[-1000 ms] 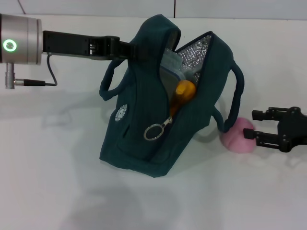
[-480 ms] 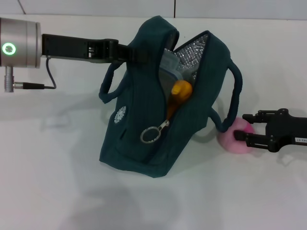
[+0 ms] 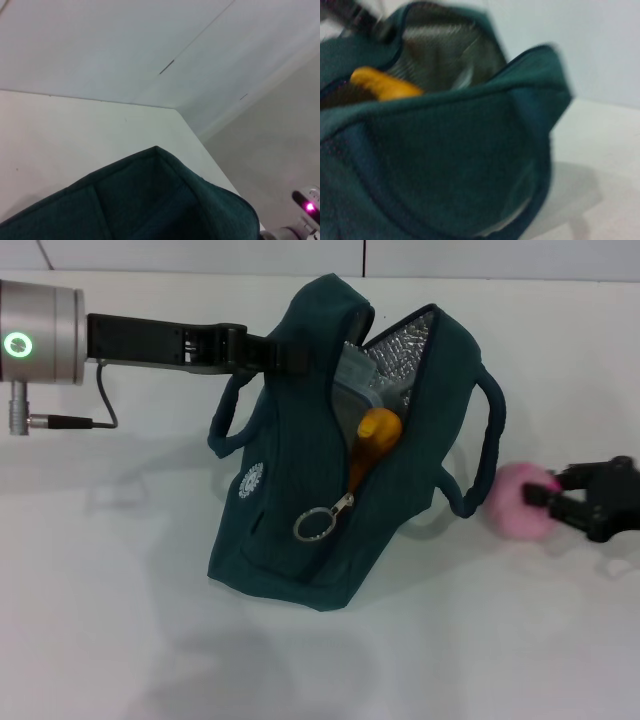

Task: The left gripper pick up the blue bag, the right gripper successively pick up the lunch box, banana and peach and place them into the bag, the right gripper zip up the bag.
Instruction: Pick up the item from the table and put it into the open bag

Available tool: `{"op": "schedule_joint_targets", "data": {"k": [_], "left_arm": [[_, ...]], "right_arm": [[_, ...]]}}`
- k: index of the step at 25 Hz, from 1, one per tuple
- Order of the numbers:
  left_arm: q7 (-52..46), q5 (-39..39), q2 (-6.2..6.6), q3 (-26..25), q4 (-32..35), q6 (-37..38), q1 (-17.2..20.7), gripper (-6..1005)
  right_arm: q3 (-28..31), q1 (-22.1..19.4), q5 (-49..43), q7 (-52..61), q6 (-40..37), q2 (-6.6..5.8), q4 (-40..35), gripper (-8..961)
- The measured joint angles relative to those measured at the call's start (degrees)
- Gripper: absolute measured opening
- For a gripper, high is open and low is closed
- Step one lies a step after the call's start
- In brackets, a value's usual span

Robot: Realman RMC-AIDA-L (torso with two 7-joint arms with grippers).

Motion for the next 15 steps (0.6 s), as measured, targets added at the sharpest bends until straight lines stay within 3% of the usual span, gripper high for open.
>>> {"op": "schedule_joint_targets", "data": {"k": [3,7,11,15], "left_arm": [[0.0,-0.02,-0.12,0.0,0.0,0.1,0.0,54],[-0.04,-0.06,-0.22,0.07,0.0,0.2,0.0,54],[-0.23,-0.07,-0.23,0.2,0.0,0.29,-0.06,55],[-0.93,-0.07,-0.27,0.32,0.0,0.43,-0.67,54]], "right_arm": [[5.87,-1.33,0.01,-0.11,-2.95,-0.17,0.07,214],[15.88,-3.09,0.09,-0.56,-8.09,-0.33,-0.07,179],[25.17,-3.94,2.32,-6.13,-19.11,0.17,-0.09,151],[26.54,-3.04,7.32,-11.74,-29.27,1.06,0.02,127]]}}
